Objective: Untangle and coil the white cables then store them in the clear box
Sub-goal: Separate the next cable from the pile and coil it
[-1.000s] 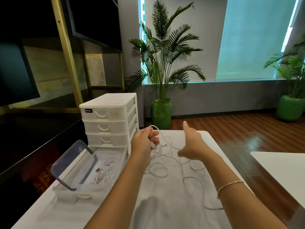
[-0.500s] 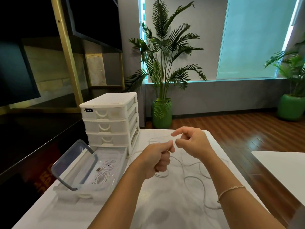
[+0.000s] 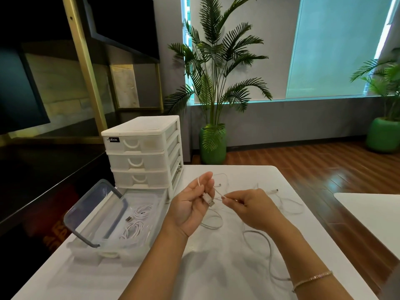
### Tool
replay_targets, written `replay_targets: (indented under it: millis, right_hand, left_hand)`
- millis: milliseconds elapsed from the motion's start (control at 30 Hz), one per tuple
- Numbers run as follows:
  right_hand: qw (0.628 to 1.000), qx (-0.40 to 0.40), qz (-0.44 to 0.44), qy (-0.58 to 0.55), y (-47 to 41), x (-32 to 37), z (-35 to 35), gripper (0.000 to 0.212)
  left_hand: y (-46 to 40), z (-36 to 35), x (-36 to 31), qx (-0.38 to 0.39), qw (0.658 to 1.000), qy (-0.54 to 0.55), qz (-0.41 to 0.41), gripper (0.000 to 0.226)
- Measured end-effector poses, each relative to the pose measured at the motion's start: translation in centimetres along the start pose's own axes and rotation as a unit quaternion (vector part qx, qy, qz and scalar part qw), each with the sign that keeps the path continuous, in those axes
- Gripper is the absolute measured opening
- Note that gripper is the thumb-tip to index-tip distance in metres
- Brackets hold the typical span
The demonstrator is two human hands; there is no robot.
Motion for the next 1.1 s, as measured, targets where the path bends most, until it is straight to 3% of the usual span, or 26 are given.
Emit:
replay_targets:
  millis: [267, 333, 467, 567, 633, 700, 867, 1100]
  right_hand:
    - [0.998, 0.014, 0.030, 0.060, 0.9, 1.4, -0.3, 0.025]
    - [0.997, 0.022, 0.028, 0.066, 0.9, 1.6, -0.6, 0.025]
    - [0.998, 0.025, 0.025, 0.055, 0.9, 1.7, -0.5, 0.023]
    - [0.999, 0.011, 0.035, 0.027, 0.9, 1.8, 0.1, 0.021]
    - [0.999, -0.007, 0.032, 0.013, 0.9, 1.5, 0.7, 0.019]
    - [0.999, -0.035, 0.024, 0.005, 0.8, 1.0, 1.4, 0.017]
    - [0.993, -0.110, 0.031, 0.006, 0.9, 0.5, 2.6, 0.014]
    - [0.980, -0.185, 0.066, -0.037, 1.3, 0.5, 3.7, 0.010]
  left_hand:
    - [-0.1, 0.8, -0.1, -0.065, 0.973, -0.215, -0.041, 0.045]
    - [0.1, 0.7, -0.2, -0.083, 0.938, -0.331, -0.052, 0.045]
    - [0.7, -0.6, -0.4, -0.081, 0.827, -0.551, -0.078, 0.045]
    - [0.9, -1.8, -0.1, -0.052, 0.760, -0.641, -0.093, 0.042]
    - [0.8, -2.1, 0.7, -0.024, 0.738, -0.670, -0.085, 0.040]
    - [0.7, -2.2, 1.4, -0.003, 0.743, -0.665, -0.071, 0.033]
    - [0.7, -1.5, 2.3, 0.018, 0.818, -0.574, -0.012, 0.027]
    - [1.1, -2.2, 3.0, 0.066, 0.850, -0.523, 0.012, 0.031]
Point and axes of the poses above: each hand's wrist, its own y-axis away from the middle knuckle, its own z-axis out of the back of the hand, x = y × z, the point moved 10 cm from there along -y, towards the middle knuckle, and after that the axes turned 1 degree about -y, right-handed, at the moved point
